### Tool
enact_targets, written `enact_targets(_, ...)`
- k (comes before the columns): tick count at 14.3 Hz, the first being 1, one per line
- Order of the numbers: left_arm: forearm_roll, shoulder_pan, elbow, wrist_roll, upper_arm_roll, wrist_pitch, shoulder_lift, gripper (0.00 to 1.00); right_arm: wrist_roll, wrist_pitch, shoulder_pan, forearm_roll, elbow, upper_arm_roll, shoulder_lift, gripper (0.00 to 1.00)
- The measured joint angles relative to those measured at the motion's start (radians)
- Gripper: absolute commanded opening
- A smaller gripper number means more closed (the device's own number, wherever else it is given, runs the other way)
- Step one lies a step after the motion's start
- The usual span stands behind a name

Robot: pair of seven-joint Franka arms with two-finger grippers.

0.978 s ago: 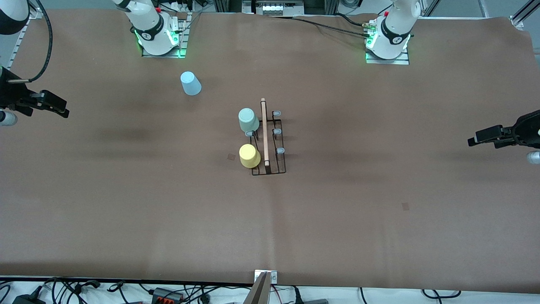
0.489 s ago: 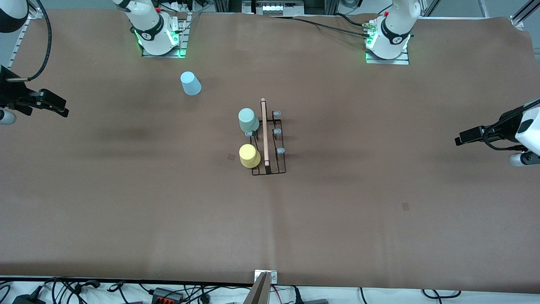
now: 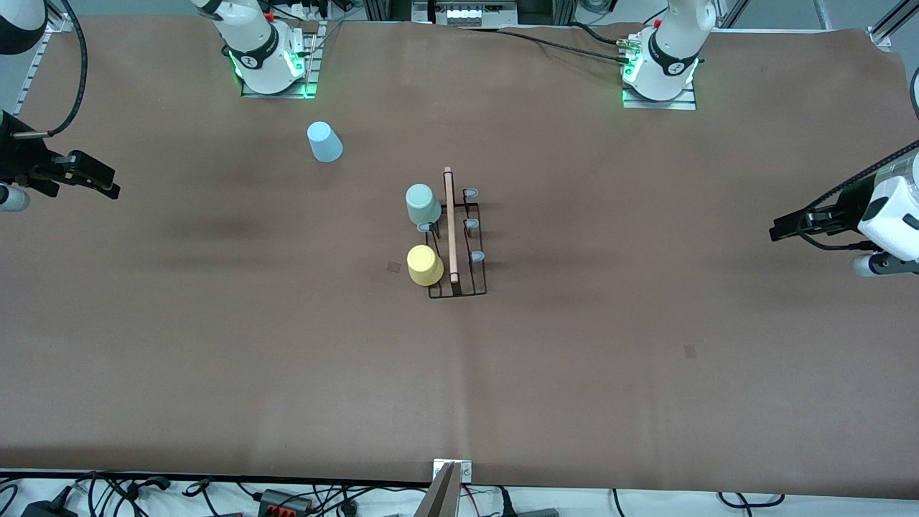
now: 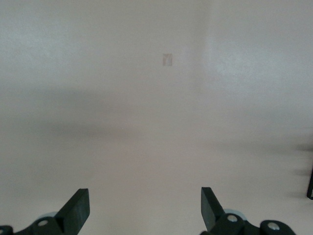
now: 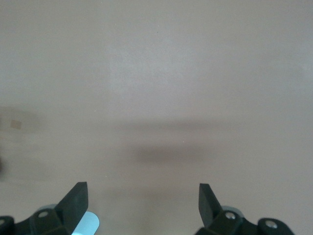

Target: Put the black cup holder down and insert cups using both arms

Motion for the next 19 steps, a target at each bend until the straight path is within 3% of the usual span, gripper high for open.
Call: enact_targets(19,0.036,-0.001,0.011,-0.019,-0.046,-0.022,-0.051,1.00,-0.035,-0.010,-0.001,0.000,0.000,-0.003,-0.001,1.00)
